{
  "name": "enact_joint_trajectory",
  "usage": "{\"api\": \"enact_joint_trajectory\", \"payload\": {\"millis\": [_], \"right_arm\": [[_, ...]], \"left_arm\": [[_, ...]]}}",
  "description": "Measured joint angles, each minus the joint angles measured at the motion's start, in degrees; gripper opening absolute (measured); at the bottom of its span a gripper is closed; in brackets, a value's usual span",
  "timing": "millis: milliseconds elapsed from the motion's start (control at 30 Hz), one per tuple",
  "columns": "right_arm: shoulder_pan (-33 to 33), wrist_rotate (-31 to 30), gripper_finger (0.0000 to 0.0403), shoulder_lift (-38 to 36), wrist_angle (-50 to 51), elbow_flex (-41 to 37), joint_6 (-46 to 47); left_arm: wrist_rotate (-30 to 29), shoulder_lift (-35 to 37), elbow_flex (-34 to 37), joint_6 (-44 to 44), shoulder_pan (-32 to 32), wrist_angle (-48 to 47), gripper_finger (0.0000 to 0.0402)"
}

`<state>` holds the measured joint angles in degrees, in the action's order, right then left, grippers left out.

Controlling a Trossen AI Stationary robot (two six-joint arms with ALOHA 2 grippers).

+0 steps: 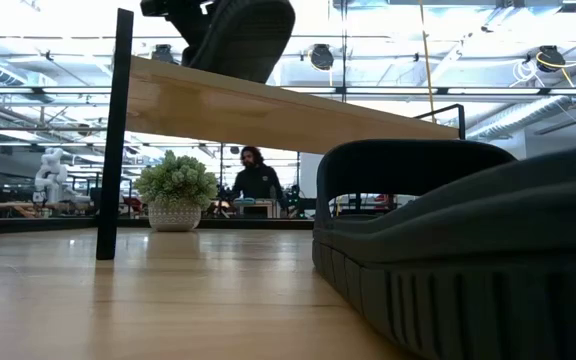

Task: Pick and place slides into the shelf
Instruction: Put the left black slide on the shelf

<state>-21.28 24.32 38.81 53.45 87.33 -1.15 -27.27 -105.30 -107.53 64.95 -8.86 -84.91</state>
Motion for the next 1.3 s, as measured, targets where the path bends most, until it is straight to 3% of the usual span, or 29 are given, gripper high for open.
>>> {"api": "enact_joint_trajectory", "payload": {"millis": [967,1100,1300], "right_arm": [[0.0,0.0,0.0111,0.0,0.0,0.0,0.4],[0.0,0.0,0.0111,0.0,0.0,0.0,0.4],[0.0,0.0,0.0111,0.0,0.0,0.0,0.4]], "left_arm": [[-1.0,0.0,0.0,0.0,0.0,0.1,0.0151],[-0.7,0.0,0.0,-1.1,0.0,1.5,0.0175],[-0.1,0.0,0.0,-2.7,0.0,1.9,0.0248]]}}
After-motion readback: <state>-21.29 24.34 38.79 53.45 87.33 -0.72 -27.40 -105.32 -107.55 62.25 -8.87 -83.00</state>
